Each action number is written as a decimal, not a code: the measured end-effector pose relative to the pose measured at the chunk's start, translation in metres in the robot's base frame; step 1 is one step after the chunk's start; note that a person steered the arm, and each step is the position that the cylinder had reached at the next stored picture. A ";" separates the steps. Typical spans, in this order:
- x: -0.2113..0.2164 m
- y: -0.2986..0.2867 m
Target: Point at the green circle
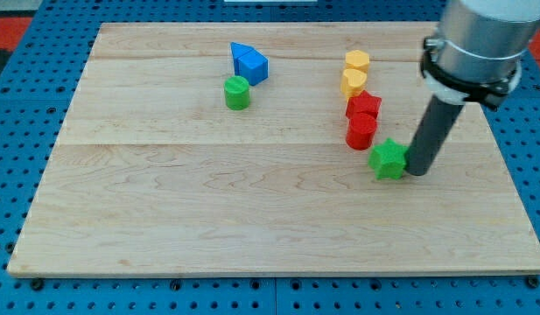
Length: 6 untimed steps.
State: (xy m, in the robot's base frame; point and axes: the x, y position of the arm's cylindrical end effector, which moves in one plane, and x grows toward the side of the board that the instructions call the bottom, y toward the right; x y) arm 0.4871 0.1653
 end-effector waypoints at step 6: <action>-0.071 -0.214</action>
